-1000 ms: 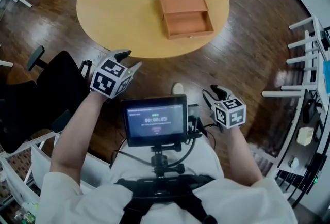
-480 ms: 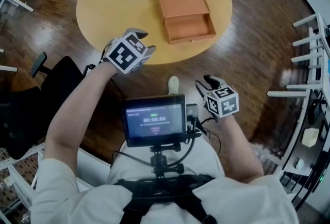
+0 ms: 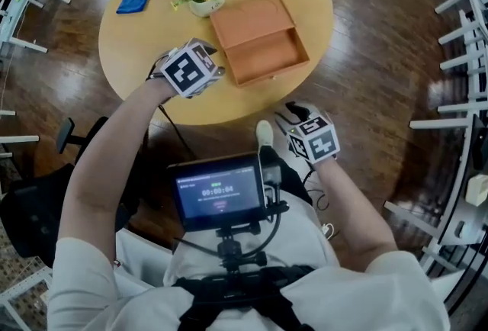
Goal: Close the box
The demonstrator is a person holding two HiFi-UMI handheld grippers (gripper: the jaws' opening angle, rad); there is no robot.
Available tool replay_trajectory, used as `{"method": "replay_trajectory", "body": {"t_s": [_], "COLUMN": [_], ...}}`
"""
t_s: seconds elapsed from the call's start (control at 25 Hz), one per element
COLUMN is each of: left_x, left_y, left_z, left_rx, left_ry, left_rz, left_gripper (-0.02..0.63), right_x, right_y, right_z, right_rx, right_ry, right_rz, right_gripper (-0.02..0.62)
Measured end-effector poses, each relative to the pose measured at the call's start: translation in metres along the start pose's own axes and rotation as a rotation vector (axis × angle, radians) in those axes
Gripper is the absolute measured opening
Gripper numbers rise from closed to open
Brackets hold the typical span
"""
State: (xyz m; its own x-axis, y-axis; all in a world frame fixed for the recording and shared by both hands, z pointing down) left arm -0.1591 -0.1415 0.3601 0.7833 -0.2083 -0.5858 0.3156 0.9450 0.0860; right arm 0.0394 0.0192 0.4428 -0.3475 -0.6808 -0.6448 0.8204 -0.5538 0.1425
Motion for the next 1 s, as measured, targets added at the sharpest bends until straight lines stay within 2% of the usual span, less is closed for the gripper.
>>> {"method": "replay_trajectory", "body": {"t_s": [0.16, 0.44, 0.48, 0.56, 0.64, 0.72, 0.84, 1.0], "left_x": [0.024, 0.058, 0.066, 0.076, 0.080, 0.081, 0.080, 0.078], "left_y": [-0.026, -0.059, -0.068, -0.084, -0.091, -0.092, -0.093, -0.094], "left_z": [0.032, 0.077, 0.088, 0.108, 0.124, 0.136, 0.141, 0.140], "left_rx": [-0.077, -0.207, -0.218, -0.236, -0.264, -0.282, -0.293, -0.291], "left_ry": [-0.059, -0.188, -0.202, -0.235, -0.280, -0.327, -0.353, -0.329], "left_rz": [0.072, 0.088, 0.093, 0.078, 0.051, 0.048, 0.046, 0.000], "left_gripper": [0.210, 0.210, 0.185, 0.146, 0.135, 0.064, 0.052, 0.048], "right_x": [0.008, 0.023, 0.026, 0.033, 0.034, 0.033, 0.031, 0.025], "right_y": [0.017, 0.034, 0.041, 0.053, 0.057, 0.059, 0.060, 0.060], "right_z": [0.017, 0.039, 0.044, 0.053, 0.057, 0.060, 0.063, 0.066], "right_rx": [-0.001, -0.004, -0.002, 0.002, 0.006, 0.010, 0.013, 0.005], "right_ry": [0.005, 0.019, 0.021, 0.024, 0.025, 0.023, 0.023, 0.023], "right_rz": [0.005, 0.034, 0.035, 0.038, 0.048, 0.057, 0.068, 0.086], "right_gripper": [0.170, 0.170, 0.170, 0.170, 0.170, 0.170, 0.170, 0.167]}}
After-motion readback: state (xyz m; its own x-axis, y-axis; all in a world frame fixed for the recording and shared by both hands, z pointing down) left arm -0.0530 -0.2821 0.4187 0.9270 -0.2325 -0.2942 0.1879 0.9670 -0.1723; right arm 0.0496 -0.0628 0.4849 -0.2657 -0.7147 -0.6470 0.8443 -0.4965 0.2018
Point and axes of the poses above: the fingertips, and each gripper's own axes: z forward along the fingers, y to its right, x out of its top, the point moved 9 cm from there along -z, backward along the fingers, and after that the axes turned 4 degrees about -z, right-handed, at the moved point
